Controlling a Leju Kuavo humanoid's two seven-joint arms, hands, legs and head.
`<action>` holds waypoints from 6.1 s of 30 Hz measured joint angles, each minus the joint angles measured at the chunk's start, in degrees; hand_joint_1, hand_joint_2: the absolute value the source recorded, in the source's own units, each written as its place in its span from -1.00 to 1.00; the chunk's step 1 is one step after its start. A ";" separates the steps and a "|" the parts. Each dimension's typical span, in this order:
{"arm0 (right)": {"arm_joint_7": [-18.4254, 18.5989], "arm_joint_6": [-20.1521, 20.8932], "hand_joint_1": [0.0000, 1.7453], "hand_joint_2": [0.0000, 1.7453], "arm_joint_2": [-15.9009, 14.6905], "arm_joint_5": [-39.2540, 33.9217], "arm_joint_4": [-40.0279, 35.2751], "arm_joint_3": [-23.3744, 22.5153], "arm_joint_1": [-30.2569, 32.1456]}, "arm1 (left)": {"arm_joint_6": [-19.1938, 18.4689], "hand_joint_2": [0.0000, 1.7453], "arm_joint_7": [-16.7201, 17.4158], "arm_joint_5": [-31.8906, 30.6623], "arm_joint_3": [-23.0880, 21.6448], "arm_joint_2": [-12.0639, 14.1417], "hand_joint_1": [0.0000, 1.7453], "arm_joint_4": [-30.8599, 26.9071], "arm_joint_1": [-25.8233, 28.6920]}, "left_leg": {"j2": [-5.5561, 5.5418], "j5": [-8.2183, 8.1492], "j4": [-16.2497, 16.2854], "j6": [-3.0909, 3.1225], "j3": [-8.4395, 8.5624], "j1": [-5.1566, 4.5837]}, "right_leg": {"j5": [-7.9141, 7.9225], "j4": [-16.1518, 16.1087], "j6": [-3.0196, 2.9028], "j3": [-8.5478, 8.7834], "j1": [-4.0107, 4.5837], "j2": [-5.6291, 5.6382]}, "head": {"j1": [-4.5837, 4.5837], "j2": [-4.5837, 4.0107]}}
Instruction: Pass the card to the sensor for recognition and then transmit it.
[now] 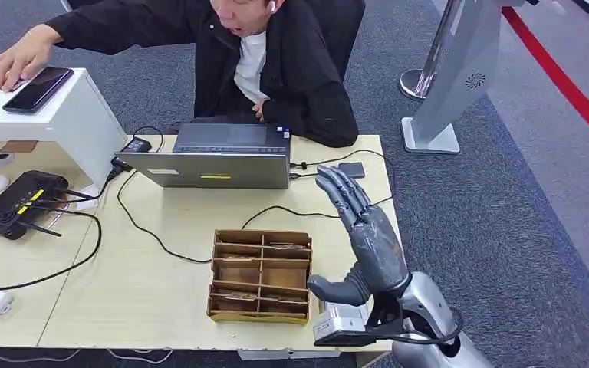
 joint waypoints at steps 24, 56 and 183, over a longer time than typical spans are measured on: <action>5.53 0.17 -1.00 1.00 0.00 14.19 3.80 2.93 0.40 | -0.96 -1.00 -0.04 -0.48 -0.20 0.07 -1.00 0.00 -0.06 | 0.00 0.00 0.00 0.00 -0.01 0.01 | 0.00 0.00 0.00 0.00 0.00 0.00 | 0.00 0.00; 11.89 5.01 -1.00 1.00 0.02 21.09 13.97 10.86 -7.42 | -1.68 -1.00 1.51 -1.53 -2.60 0.33 -1.00 0.00 -1.08 | 0.00 0.02 0.00 0.01 -0.02 0.00 | 0.02 0.00 -0.02 0.01 0.00 0.00 | 0.00 0.00; 16.11 9.60 -0.50 1.00 3.17 19.65 25.75 11.43 -10.55 | -1.46 -1.00 2.21 0.02 -5.42 0.28 -1.00 0.00 -1.69 | 0.00 0.02 0.00 0.01 -0.01 0.00 | 0.02 0.00 -0.02 0.01 0.00 0.00 | 0.00 0.00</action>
